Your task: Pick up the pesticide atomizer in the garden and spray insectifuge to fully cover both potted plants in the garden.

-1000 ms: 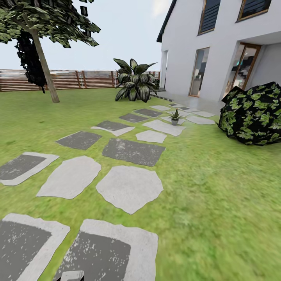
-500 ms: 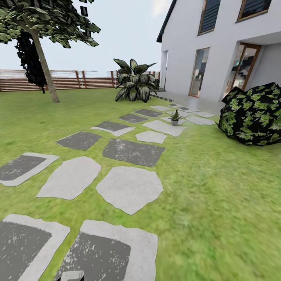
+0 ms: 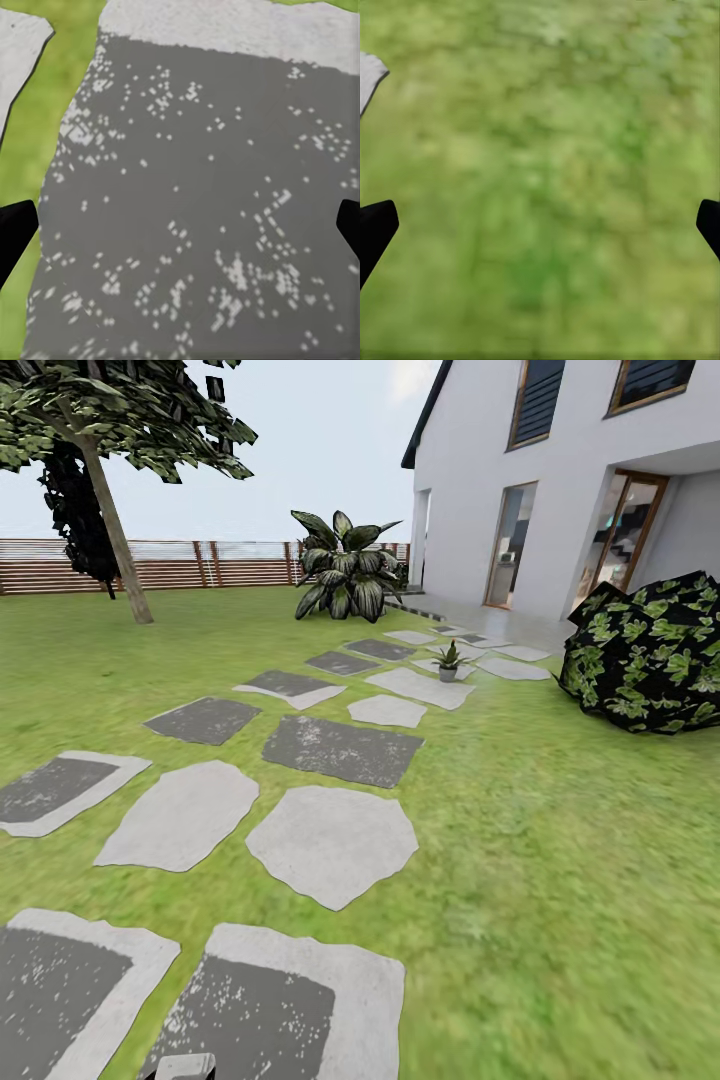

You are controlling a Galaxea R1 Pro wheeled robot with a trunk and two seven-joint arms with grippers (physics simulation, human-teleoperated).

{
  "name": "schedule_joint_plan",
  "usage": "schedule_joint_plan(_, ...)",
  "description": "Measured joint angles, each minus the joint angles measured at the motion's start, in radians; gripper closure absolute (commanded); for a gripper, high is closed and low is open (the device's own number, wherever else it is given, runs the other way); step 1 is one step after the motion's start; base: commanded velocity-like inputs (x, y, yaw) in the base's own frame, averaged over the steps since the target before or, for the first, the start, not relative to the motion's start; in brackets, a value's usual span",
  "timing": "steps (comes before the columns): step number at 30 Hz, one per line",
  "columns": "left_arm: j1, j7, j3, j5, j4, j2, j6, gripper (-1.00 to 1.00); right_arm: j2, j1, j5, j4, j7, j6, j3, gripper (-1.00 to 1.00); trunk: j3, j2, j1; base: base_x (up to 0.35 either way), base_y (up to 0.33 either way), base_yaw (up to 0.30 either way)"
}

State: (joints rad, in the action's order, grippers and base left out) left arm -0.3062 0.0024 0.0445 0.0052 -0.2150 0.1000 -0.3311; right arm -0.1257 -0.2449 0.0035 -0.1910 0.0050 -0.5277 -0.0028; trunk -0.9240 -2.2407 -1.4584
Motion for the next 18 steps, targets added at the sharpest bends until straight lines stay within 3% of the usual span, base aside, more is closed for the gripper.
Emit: schedule_joint_plan(18, 0.0, -0.001, -0.001, -0.006, 0.001, 0.0, 0.0, -1.0, 0.0, 0.0, 0.001, 0.0, 0.001, 0.0, 0.001, -1.0, 0.0, 0.0, 0.001, 0.314, 0.0, 0.0)
